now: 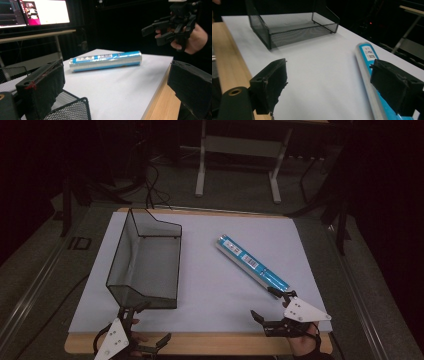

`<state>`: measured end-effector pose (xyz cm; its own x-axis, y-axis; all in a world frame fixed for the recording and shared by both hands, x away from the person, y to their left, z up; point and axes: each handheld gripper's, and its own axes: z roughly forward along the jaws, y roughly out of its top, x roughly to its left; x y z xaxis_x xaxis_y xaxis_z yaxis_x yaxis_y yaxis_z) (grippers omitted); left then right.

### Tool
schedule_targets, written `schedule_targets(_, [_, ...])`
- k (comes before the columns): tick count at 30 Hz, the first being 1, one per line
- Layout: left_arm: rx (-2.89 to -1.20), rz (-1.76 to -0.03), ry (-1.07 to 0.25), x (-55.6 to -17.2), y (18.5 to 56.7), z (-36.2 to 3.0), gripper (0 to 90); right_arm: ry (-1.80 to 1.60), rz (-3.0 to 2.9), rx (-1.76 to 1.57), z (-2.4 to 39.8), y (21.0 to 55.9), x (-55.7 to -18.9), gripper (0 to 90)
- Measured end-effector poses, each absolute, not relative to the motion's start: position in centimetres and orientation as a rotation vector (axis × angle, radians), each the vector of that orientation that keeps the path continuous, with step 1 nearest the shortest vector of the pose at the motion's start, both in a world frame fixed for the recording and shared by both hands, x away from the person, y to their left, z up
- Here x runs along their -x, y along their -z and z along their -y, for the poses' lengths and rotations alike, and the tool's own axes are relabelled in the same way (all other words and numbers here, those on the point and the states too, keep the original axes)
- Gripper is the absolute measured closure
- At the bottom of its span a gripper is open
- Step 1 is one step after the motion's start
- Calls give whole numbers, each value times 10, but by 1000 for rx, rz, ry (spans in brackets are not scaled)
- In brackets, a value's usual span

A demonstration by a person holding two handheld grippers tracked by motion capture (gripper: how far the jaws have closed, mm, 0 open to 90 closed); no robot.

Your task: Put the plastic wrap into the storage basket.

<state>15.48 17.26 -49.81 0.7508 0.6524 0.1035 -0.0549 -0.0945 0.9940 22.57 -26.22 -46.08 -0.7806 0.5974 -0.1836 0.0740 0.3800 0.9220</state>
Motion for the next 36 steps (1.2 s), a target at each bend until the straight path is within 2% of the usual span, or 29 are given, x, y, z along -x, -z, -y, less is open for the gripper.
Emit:
schedule_targets(15, [-1573, -496, -629, -156, 499, -171, 18, -1307, -2227, -605, 256, 455, -226, 108])
schedule_targets(30, [-1574, -490, -613, -157, 500, -170, 18, -1384, -2301, -538, 247, 438, -221, 93])
schedule_targets(36, [-1566, -486, -596, -157, 500, -171, 18, -1394, -2266, -520, 246, 416, -230, 93])
